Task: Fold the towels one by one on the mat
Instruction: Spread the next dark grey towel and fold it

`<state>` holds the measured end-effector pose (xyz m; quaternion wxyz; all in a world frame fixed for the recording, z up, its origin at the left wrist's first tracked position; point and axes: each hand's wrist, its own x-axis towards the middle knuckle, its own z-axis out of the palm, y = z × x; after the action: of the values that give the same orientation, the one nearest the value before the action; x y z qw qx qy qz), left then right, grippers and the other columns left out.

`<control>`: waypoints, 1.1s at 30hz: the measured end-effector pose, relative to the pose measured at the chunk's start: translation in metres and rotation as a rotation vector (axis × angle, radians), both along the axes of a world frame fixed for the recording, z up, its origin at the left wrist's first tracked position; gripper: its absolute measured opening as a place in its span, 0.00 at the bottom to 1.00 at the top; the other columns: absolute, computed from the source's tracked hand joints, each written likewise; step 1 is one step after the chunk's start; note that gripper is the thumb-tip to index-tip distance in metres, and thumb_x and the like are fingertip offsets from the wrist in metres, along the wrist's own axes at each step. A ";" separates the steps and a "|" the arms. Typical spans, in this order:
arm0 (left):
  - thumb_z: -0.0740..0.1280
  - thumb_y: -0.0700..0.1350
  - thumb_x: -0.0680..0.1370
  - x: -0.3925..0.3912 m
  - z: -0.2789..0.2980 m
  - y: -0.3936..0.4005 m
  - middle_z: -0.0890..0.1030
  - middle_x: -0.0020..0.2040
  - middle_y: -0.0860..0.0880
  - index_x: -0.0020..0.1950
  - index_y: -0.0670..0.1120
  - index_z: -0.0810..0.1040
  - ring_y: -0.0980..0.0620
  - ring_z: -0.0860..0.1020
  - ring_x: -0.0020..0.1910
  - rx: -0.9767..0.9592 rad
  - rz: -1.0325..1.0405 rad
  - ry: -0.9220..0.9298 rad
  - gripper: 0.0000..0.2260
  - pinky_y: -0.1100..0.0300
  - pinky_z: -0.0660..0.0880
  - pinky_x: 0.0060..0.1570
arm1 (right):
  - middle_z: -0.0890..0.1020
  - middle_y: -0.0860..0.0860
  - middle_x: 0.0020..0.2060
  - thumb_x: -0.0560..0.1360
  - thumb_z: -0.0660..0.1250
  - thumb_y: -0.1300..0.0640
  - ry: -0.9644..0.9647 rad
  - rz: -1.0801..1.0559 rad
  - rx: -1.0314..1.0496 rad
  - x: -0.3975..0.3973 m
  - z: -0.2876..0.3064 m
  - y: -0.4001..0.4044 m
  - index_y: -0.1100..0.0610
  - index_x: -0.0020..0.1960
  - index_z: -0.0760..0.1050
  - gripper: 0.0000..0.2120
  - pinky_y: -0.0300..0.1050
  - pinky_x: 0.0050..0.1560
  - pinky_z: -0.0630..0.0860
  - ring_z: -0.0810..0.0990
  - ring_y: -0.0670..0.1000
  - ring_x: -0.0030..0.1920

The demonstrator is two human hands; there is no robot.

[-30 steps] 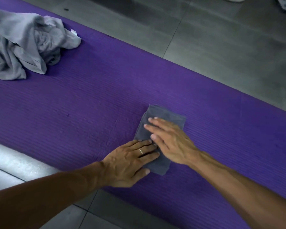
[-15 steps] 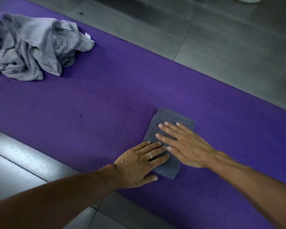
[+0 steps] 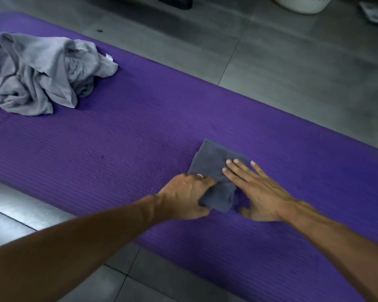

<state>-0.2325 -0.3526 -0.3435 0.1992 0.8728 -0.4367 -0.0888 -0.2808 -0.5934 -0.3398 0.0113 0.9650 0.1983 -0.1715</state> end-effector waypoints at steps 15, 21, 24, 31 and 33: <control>0.65 0.68 0.65 0.043 0.052 0.040 0.82 0.43 0.58 0.49 0.55 0.77 0.63 0.80 0.44 -0.335 0.412 0.612 0.21 0.67 0.73 0.42 | 0.77 0.45 0.33 0.69 0.74 0.46 -0.028 -0.414 0.450 0.026 0.075 0.041 0.52 0.41 0.67 0.17 0.50 0.37 0.71 0.76 0.50 0.36; 0.65 0.63 0.75 0.044 0.064 0.035 0.81 0.46 0.54 0.54 0.50 0.75 0.54 0.79 0.44 -0.104 0.411 0.409 0.18 0.60 0.74 0.47 | 0.73 0.48 0.34 0.70 0.72 0.45 -0.098 -0.415 0.283 0.030 0.088 0.042 0.53 0.43 0.64 0.18 0.50 0.37 0.69 0.78 0.60 0.41; 0.61 0.65 0.69 0.041 0.075 0.033 0.82 0.45 0.51 0.53 0.49 0.76 0.49 0.81 0.46 -0.036 0.438 0.392 0.23 0.51 0.76 0.50 | 0.77 0.52 0.37 0.71 0.70 0.45 -0.112 -0.467 0.255 0.024 0.097 0.042 0.52 0.44 0.62 0.19 0.50 0.37 0.68 0.78 0.63 0.44; 0.70 0.53 0.74 0.011 0.158 0.024 0.80 0.48 0.52 0.51 0.49 0.77 0.50 0.79 0.47 0.071 0.377 0.353 0.11 0.51 0.76 0.52 | 0.82 0.54 0.46 0.70 0.71 0.43 -0.077 -0.816 0.347 -0.007 0.181 0.040 0.54 0.50 0.68 0.19 0.57 0.48 0.76 0.79 0.63 0.50; 0.70 0.52 0.75 0.001 0.199 0.017 0.79 0.48 0.51 0.51 0.48 0.77 0.50 0.79 0.47 0.093 0.323 0.341 0.10 0.53 0.76 0.50 | 0.82 0.53 0.47 0.70 0.71 0.42 -0.092 -0.913 0.380 -0.016 0.223 0.036 0.54 0.52 0.69 0.21 0.57 0.49 0.77 0.79 0.62 0.51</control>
<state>-0.2317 -0.3357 -0.1442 0.2413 0.9119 -0.2467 -0.2221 -0.2969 -0.5571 -0.1171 -0.2325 0.9448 -0.2177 -0.0768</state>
